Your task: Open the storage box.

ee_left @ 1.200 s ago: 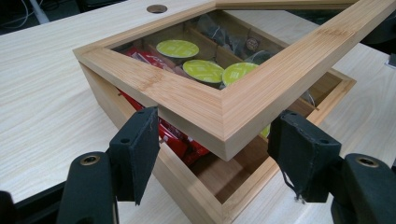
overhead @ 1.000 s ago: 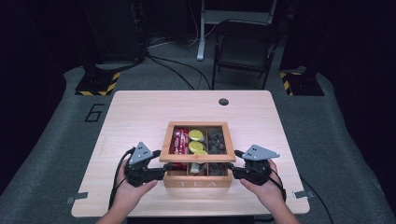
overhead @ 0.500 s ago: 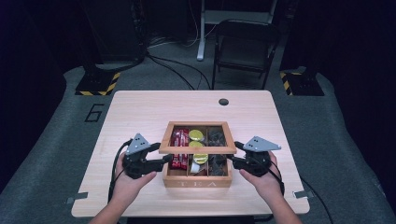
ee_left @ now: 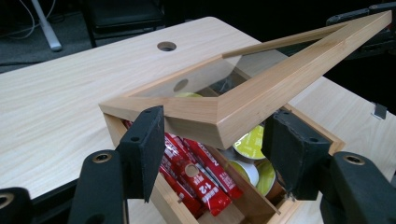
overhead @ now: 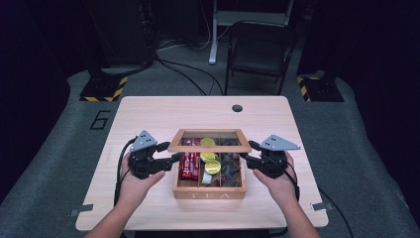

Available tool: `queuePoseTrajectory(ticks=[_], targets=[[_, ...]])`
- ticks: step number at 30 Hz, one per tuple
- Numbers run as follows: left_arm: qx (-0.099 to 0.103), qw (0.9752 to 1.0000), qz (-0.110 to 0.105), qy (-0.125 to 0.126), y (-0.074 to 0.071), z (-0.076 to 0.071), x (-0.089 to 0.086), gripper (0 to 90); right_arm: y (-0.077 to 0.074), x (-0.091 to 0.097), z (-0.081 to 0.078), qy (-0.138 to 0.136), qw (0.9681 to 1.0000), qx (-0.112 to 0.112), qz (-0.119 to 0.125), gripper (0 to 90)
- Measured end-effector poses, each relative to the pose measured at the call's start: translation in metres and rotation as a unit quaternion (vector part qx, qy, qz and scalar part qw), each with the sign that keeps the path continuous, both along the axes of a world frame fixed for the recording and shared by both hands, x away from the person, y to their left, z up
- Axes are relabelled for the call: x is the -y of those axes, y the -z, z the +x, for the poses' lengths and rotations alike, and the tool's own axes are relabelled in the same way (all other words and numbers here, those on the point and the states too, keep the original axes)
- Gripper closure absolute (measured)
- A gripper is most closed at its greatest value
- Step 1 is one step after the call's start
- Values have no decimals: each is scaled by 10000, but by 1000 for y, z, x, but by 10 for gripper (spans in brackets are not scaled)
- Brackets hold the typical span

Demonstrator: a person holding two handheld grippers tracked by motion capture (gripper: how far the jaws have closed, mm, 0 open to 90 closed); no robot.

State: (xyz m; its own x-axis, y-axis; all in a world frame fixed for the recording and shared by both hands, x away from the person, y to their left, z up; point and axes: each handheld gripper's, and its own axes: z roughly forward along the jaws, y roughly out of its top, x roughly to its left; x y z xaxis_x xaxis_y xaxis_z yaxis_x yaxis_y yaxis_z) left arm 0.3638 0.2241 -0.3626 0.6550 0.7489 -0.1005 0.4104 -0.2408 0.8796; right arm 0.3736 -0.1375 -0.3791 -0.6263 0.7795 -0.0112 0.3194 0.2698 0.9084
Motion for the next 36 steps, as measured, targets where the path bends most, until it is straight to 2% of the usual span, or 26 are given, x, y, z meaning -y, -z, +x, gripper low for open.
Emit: queuePoseTrajectory(ticks=[3, 7, 11, 17, 19, 21, 26, 29, 36], targets=[[68, 10000, 19, -22, -3, 2, 0, 410, -4, -1, 4, 50, 10000, -33, 30, 509], [123, 9999, 20, -46, -6, 4, 0, 419, -9, 1, 10, 43, 9994, -300, 189, 507], [148, 9999, -12, -72, -8, 7, -1, 437, -14, 1, 16, 0, 9990, -408, 169, 504], [179, 9997, 98, -127, -8, 9, 2, 437, -9, 0, 16, 32, 9998, -129, 158, 515], [172, 9997, 127, -142, -7, 9, 3, 437, -5, -1, 16, 101, 9999, -82, 22, 527], [171, 9997, 125, -151, -7, 9, 3, 437, 0, -1, 18, 96, 9999, -38, 6, 530], [188, 9996, 107, -163, -7, 11, 3, 438, 6, 2, 25, 203, 9998, -64, 56, 534], [172, 9995, 96, -227, -7, 12, 3, 441, 7, 4, 29, 174, 9996, -90, 212, 535], [184, 9994, 57, -270, -8, 14, 3, 449, 10, 3, 36, 157, 9997, -80, 142, 551]])
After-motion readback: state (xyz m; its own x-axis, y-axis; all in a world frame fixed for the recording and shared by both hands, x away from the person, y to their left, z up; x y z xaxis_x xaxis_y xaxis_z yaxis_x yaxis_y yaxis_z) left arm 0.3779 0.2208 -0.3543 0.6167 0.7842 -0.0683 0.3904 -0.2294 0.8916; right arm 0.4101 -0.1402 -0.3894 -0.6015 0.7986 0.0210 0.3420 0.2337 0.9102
